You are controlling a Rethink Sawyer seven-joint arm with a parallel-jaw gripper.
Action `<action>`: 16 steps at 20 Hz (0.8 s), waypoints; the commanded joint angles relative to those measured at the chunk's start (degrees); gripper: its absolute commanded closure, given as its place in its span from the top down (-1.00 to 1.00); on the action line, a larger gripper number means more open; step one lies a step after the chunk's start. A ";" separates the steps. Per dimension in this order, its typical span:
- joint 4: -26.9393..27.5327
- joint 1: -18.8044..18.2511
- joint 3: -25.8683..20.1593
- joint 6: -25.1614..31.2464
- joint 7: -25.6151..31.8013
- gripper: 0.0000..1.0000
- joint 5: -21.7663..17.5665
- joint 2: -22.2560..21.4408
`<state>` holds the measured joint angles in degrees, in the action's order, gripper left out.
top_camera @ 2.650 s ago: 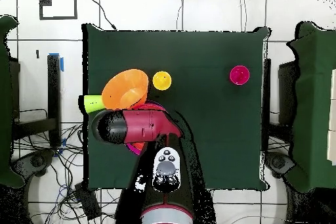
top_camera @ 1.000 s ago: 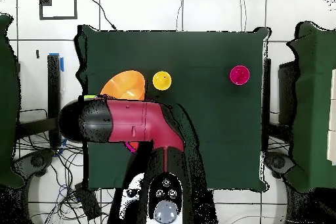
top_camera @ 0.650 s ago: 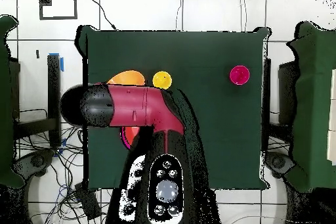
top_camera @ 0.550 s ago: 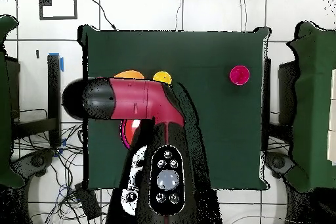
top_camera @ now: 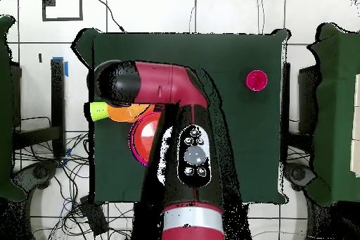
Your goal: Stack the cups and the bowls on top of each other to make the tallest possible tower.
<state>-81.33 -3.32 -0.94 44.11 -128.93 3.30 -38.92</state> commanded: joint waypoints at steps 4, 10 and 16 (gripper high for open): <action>10.48 -3.44 -6.12 18.26 5.74 1.00 -2.00 2.25; 11.94 -2.31 -5.69 23.11 3.06 1.00 -1.44 -0.99; 20.67 -3.58 -6.90 30.62 4.78 1.00 -2.36 1.40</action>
<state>-70.03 -6.44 -1.92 64.09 -128.93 3.17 -39.21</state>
